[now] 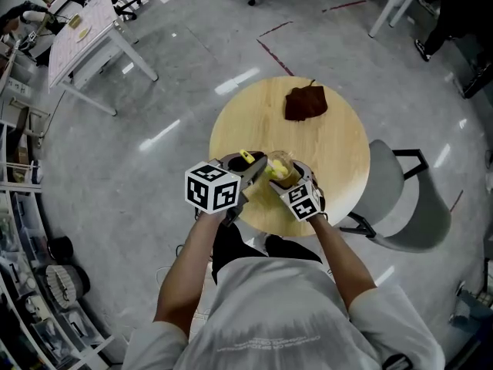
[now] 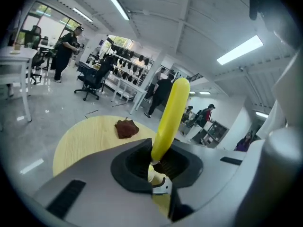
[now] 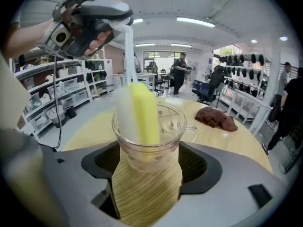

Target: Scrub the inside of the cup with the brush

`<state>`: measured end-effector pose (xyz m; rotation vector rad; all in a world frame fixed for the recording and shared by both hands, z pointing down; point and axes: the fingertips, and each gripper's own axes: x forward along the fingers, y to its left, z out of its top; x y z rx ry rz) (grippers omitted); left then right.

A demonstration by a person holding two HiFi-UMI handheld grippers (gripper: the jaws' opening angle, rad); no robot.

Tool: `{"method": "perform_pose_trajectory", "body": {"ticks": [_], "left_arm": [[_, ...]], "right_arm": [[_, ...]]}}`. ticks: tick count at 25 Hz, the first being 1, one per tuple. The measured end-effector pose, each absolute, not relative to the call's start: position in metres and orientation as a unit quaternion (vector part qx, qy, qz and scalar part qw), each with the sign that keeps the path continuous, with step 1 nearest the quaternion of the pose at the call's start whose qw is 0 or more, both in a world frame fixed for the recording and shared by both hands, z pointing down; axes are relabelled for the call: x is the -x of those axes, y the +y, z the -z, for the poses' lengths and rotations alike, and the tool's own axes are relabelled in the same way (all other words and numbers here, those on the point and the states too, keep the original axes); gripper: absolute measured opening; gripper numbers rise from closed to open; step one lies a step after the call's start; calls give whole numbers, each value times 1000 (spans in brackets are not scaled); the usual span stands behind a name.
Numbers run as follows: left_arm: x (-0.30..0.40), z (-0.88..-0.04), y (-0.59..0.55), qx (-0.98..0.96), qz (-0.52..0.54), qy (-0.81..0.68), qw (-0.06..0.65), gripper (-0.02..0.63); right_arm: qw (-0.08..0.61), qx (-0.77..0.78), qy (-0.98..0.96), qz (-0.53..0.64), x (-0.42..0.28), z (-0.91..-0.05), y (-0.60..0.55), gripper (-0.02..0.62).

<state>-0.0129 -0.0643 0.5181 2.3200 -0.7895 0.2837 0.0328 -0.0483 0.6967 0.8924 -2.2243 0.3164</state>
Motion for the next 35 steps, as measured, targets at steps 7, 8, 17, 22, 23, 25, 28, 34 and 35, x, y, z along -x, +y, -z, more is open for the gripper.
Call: {"method": "perform_pose_trajectory", "body": {"ticks": [7,8,17,22,23,25,28,34,35], "left_arm": [[48,-500,-92,-860,-37,-381,337,44],[48,-500,-92,-861,-41,-387,328,44],[9,-535,-85,-874,-124,-391,260,44],[-3,-541,-89,-873,-106,-387,278,46],[-4,-539,-90,-872,-99,-385,285,46],[-5,-535,-91,-871,-87,-382,297,48],[-3,-527,-95,-870,-69,-382,305,48],[19,-498,-114,-863,-27,-397,311,46],[26,-493,-119,-860,-21,-405,310,45]], "right_arm": [[336,-447,-806,-192,-37,-695,-61,394],[333,-447,-806,-199,-36,-694,-61,394],[389,-352,-845,-104,-44,-692,-57,394],[398,-330,-851,-95,-40,-696,-60,394],[400,-331,-850,-94,-40,-696,-61,394],[400,-338,-847,-96,-39,-696,-63,394],[398,-352,-841,-103,-41,-696,-70,394],[401,-365,-832,-116,-47,-697,-87,394],[403,-364,-831,-117,-47,-697,-89,394]]}}
